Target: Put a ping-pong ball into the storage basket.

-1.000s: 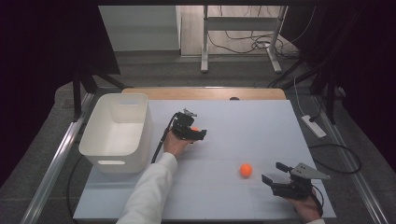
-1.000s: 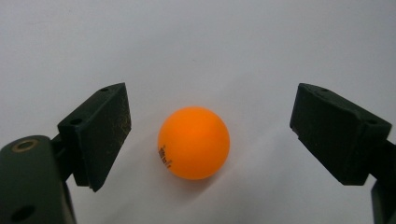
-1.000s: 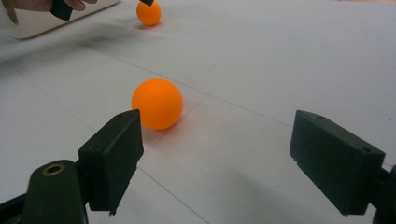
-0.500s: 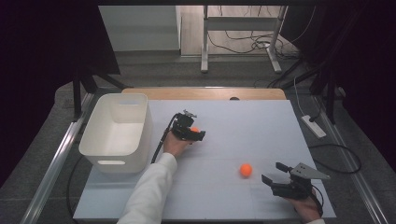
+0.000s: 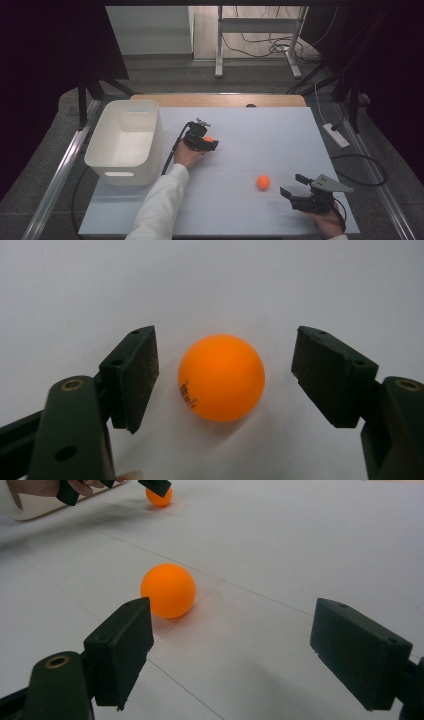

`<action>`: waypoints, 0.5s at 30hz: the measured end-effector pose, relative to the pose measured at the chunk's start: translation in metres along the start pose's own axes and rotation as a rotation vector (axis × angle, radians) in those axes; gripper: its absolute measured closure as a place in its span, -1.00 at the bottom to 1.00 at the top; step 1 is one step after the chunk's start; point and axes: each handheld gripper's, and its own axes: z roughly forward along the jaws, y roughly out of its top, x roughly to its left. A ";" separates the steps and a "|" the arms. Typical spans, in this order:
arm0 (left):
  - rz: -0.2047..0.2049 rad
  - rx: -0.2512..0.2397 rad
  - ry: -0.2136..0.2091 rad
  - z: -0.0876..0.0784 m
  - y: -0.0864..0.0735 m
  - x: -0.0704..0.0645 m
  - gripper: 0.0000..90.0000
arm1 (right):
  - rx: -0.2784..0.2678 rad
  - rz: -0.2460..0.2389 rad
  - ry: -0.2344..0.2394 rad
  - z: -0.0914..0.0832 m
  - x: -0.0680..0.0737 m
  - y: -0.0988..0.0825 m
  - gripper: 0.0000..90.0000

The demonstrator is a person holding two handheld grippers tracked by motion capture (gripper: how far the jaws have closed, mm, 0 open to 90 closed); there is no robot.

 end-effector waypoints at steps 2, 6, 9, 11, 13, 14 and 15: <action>-0.007 0.003 -0.001 0.001 0.000 0.001 -0.36 | 0.000 -0.001 0.000 0.000 0.000 0.000 -0.62; -0.017 0.012 -0.010 0.002 -0.001 0.003 -0.31 | -0.001 0.000 0.000 0.000 0.000 0.000 -0.62; -0.013 0.016 -0.015 0.002 -0.001 0.003 -0.21 | 0.000 0.000 0.001 0.000 0.000 0.000 -0.62; -0.014 0.019 -0.016 0.002 -0.002 0.002 -0.15 | -0.001 0.000 0.000 0.000 0.000 0.000 -0.62; -0.014 0.020 -0.016 0.003 -0.001 0.002 -0.10 | -0.001 0.002 -0.001 0.000 0.000 0.000 -0.62; -0.014 0.020 -0.017 0.003 -0.001 0.002 -0.07 | -0.001 0.001 -0.001 0.000 0.000 0.000 -0.62; -0.014 0.022 -0.017 0.003 -0.002 0.002 -0.05 | -0.001 0.002 -0.001 0.000 0.000 0.000 -0.62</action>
